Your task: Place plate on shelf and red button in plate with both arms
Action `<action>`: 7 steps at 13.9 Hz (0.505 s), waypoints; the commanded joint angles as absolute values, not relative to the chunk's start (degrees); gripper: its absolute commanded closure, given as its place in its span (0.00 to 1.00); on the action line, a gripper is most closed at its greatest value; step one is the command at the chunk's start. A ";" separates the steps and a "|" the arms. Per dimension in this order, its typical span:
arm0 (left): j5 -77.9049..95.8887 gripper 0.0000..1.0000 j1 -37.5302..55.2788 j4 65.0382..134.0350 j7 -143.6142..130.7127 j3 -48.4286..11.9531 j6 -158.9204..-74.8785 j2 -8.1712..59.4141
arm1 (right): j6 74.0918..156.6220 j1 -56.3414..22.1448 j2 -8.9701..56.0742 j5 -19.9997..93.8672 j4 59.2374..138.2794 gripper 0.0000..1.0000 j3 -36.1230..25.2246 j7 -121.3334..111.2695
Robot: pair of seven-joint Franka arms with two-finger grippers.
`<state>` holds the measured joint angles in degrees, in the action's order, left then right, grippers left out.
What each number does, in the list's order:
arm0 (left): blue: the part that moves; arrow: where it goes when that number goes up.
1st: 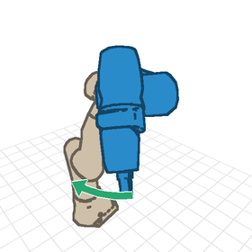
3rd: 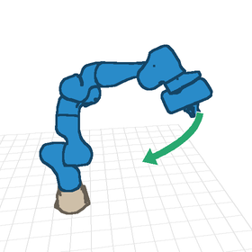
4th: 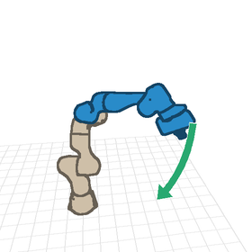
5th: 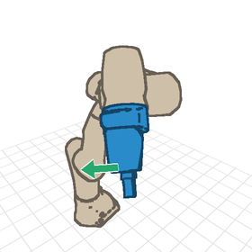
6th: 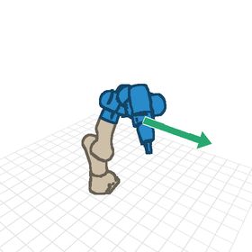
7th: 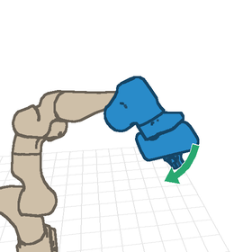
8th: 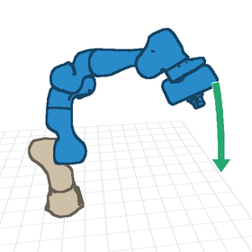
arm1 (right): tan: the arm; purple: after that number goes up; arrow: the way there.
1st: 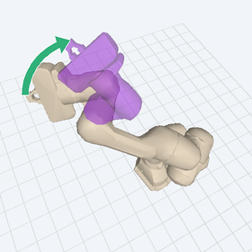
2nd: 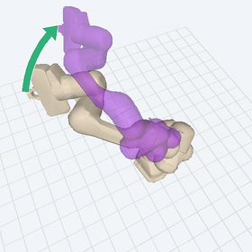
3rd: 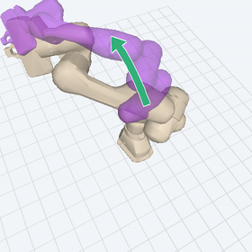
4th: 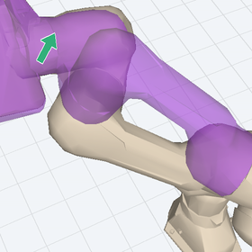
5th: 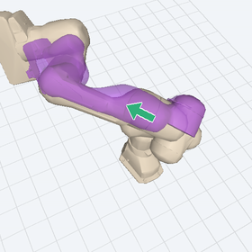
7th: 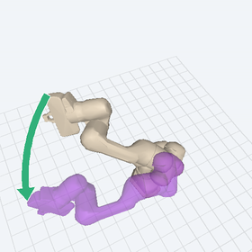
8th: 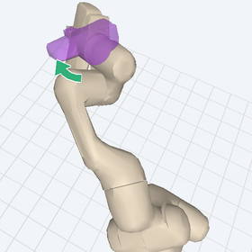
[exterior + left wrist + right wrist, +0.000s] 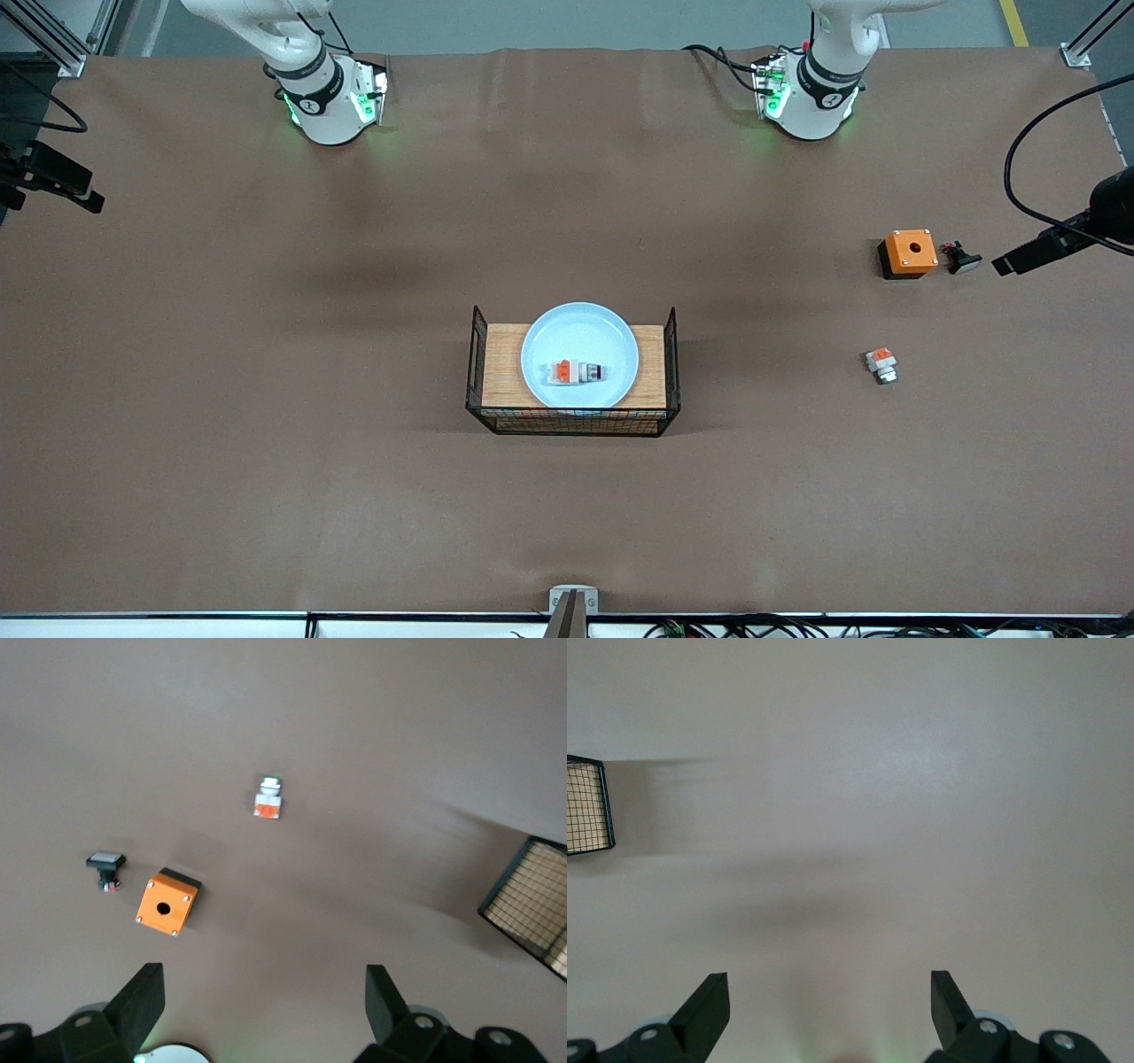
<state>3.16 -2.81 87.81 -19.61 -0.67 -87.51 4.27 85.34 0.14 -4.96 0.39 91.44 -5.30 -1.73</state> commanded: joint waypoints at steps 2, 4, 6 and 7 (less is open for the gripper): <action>0.18 0.00 -2.63 86.04 -6.89 -2.29 -87.63 3.60 | 86.13 0.18 -6.77 1.05 93.25 0.00 -4.75 -2.46; 0.09 0.00 -2.37 86.04 -3.79 -2.29 -88.76 3.52 | 86.04 0.26 -6.86 1.05 93.34 0.00 -5.01 -2.55; 0.26 0.00 -2.37 86.05 -3.43 -2.63 -90.43 3.25 | 86.22 0.18 -6.94 1.05 93.08 0.00 -4.83 -2.55; 0.26 0.00 -2.37 86.04 -3.43 -3.68 -90.44 3.16 | 86.31 0.26 -6.94 1.05 92.90 0.00 -4.83 -2.55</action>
